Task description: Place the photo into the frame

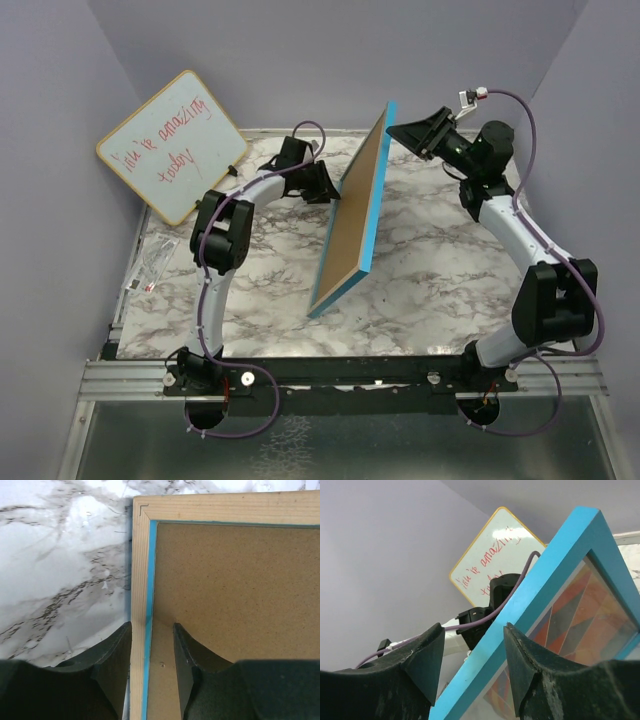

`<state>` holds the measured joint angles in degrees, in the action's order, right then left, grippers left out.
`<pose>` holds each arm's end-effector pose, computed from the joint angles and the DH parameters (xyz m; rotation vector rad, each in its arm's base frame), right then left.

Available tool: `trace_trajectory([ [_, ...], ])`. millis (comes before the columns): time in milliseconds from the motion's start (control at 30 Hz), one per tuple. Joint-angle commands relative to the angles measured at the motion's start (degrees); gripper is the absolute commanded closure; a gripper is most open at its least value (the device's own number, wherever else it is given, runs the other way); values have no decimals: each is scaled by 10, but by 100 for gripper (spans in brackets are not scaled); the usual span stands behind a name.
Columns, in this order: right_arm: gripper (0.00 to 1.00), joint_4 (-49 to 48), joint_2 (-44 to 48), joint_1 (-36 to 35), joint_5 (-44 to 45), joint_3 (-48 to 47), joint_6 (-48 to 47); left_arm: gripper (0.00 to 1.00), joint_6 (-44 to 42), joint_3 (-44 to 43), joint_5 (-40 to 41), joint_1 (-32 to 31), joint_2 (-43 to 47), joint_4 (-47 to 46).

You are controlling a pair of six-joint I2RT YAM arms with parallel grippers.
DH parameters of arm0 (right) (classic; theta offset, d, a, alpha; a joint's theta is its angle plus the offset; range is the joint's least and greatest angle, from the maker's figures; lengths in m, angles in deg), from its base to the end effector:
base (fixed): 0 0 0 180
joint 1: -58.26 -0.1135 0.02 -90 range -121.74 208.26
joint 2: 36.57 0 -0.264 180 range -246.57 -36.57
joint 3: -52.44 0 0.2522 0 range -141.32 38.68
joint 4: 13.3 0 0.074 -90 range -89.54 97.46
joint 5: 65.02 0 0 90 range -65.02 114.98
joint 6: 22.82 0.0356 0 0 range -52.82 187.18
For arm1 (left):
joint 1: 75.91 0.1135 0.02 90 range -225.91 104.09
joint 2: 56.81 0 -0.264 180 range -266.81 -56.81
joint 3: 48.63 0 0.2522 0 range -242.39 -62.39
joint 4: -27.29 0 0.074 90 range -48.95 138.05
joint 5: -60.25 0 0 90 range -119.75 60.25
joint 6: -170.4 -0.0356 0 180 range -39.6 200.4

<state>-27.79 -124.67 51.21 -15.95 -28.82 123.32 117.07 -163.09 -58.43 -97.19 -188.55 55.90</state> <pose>0.3561 0.0675 0.3607 0.0411 1.6355 1.3797 0.4689 -0.2009 0.1600 -0.0782 2.5128 -1.0500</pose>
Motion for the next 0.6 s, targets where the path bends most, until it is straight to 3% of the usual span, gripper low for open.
trace_trajectory([
  [0,45,119,-52,-28,-22,13,-9,61,4,28,-59,-51,-26,10],
  [300,46,191,-87,-46,35,2,-31,65,-2,52,-42,-45,-19,11],
  [567,53,152,-123,-56,34,8,-14,65,-3,58,-41,-41,-15,11],
])
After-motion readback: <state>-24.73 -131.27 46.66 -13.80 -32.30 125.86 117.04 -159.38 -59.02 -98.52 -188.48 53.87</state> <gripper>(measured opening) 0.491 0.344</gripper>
